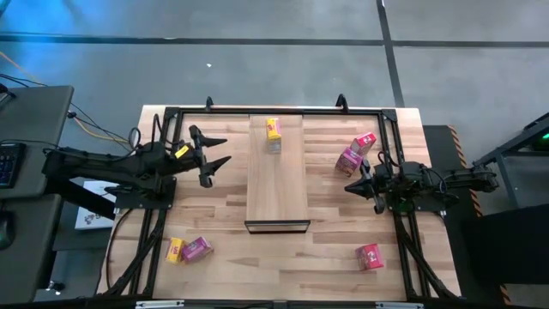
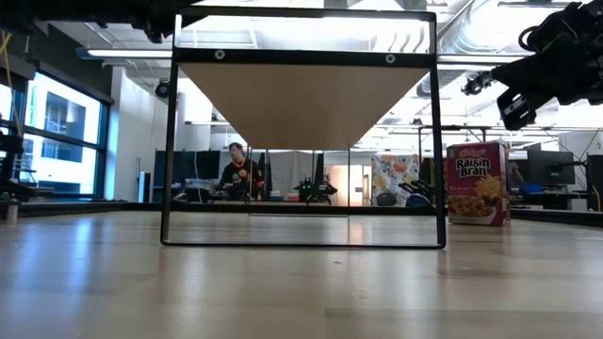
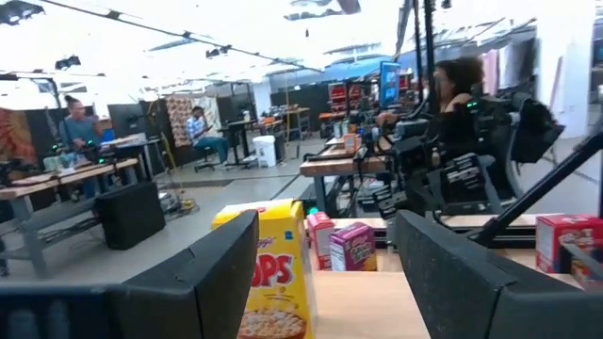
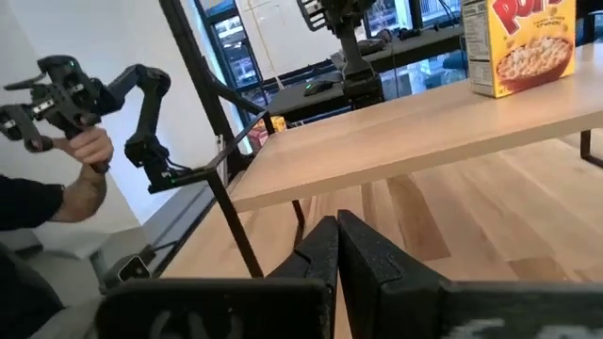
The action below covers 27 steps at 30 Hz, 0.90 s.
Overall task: Stack cereal on shelf
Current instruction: Put the top yellow cereal box on the shelf
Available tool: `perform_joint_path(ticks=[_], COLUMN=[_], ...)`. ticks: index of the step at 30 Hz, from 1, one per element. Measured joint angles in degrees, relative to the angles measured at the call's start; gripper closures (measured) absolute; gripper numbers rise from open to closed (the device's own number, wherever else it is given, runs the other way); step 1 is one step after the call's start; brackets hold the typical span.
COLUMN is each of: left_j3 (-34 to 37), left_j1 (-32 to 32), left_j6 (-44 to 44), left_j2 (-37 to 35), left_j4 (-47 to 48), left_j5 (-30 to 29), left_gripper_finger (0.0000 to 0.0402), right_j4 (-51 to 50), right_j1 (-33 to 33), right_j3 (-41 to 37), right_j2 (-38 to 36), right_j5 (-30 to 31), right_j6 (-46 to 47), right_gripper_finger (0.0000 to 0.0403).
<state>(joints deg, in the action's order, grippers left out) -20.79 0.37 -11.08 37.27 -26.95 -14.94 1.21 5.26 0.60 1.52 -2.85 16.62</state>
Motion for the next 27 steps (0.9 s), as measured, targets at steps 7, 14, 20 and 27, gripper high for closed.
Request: perform_joint_path(ticks=[7, 14, 20, 27], left_j3=[3.0, 3.3, 3.3, 3.3], left_j1=[6.9, 14.3, 15.7, 14.3], left_j6=[0.4, 8.2, 11.0, 13.9], left_j2=[0.0, 0.4, 0.4, 0.4], left_j4=[-3.6, -2.9, -2.9, -2.5], left_j5=[2.2, 12.6, 13.0, 13.0], left_gripper_finger=[0.0161, 0.0161, 0.0161, 0.0161], right_j4=[8.8, 19.7, 33.0, 41.5], right_j1=[0.0, 0.0, -0.1, -0.1], right_j3=[0.0, 0.0, 0.0, 3.7], right_j2=[0.3, 0.8, 8.8, 29.1], right_j5=[17.6, 32.9, 23.1, 24.3], right_j6=[0.0, -1.0, 0.0, 4.3], right_gripper_finger=[0.0402, 0.0402, 0.0402, 0.0402])
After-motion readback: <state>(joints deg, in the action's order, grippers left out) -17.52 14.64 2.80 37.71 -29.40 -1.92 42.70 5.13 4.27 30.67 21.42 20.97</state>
